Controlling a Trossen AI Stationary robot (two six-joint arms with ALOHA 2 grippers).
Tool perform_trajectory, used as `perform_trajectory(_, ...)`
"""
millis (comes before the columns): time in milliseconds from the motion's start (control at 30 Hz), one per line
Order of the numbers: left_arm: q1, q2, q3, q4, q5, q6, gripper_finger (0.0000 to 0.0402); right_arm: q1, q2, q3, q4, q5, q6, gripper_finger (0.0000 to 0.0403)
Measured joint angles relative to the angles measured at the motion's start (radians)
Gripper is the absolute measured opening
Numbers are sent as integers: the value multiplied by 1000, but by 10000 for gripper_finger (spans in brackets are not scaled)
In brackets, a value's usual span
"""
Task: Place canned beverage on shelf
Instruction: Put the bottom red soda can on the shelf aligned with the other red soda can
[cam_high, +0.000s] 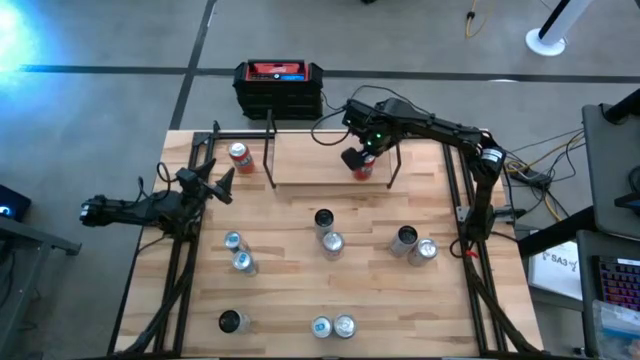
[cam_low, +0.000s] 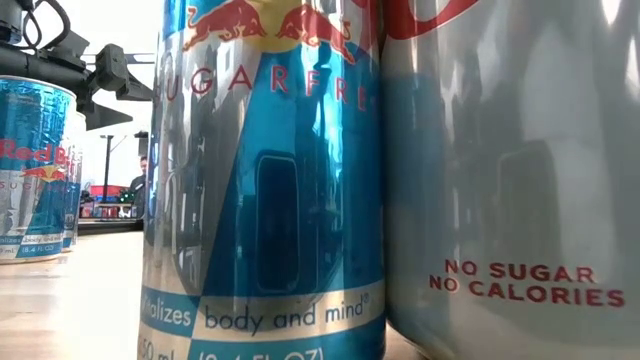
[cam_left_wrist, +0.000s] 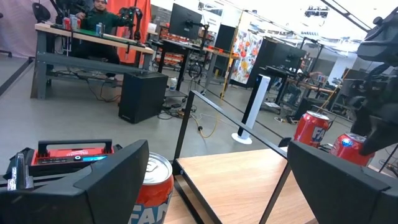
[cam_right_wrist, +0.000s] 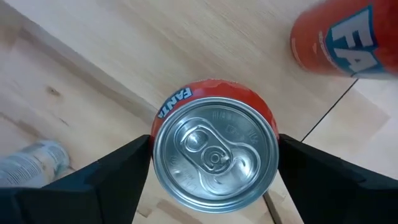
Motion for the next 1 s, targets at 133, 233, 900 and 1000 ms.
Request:
perform_trajectory(133,0,0,0,0,0,0,368,0,0,0,-3,6,82,323)
perform_trajectory(233,0,0,0,0,0,0,368,0,0,0,-13,18,161,323)
perform_trajectory(900,0,0,0,0,0,0,368,13,0,0,-32,53,262,335)
perform_trajectory(1000,0,0,0,0,0,0,368,13,0,0,-23,55,269,358)
